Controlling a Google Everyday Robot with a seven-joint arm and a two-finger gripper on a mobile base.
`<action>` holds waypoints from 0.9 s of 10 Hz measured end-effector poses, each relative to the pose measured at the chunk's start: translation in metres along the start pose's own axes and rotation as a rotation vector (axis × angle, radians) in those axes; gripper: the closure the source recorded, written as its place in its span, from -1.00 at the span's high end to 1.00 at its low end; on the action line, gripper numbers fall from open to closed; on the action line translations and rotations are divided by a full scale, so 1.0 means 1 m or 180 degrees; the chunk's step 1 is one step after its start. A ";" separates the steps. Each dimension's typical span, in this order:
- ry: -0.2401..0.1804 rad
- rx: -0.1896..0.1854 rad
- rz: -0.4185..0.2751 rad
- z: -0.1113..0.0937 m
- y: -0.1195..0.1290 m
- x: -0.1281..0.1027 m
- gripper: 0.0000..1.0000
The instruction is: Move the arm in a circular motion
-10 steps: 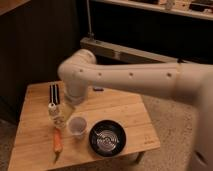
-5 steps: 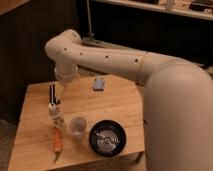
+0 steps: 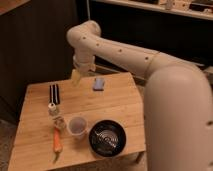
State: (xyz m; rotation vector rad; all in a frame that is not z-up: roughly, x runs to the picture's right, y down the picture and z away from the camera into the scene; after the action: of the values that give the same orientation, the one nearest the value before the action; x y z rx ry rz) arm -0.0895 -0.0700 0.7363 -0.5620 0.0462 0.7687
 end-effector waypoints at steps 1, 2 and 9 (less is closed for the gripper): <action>0.0006 0.0026 0.0095 -0.004 -0.011 0.018 0.60; 0.0020 0.0066 0.0240 -0.011 -0.025 0.047 0.60; 0.0169 0.0028 0.0749 -0.030 -0.009 0.221 0.60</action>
State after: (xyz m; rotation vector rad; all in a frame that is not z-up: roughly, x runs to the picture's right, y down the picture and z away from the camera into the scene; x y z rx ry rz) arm 0.0813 0.0526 0.6624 -0.5747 0.1670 0.9818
